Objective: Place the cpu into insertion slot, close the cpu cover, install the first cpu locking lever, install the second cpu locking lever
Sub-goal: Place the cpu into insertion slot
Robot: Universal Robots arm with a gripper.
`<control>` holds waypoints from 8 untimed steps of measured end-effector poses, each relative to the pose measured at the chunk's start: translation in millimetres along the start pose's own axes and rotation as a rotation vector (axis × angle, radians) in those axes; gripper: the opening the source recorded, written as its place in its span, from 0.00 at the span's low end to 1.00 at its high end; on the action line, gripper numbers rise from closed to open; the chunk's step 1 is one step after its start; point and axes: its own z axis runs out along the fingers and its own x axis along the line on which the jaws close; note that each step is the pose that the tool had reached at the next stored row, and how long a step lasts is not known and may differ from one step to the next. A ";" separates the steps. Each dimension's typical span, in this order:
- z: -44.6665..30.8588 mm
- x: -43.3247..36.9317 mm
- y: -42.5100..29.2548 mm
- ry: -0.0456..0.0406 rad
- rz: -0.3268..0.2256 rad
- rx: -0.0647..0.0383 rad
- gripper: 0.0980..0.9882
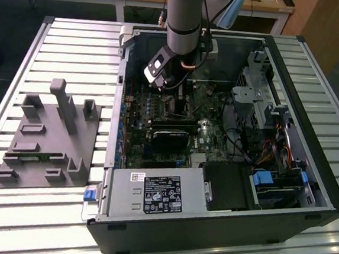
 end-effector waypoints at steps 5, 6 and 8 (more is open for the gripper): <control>1.4 0.6 0.4 0.0002 0.000 0.000 0.50; 1.9 0.5 0.3 0.0000 0.000 0.000 0.50; 1.9 0.5 0.2 -0.0002 0.000 0.000 0.50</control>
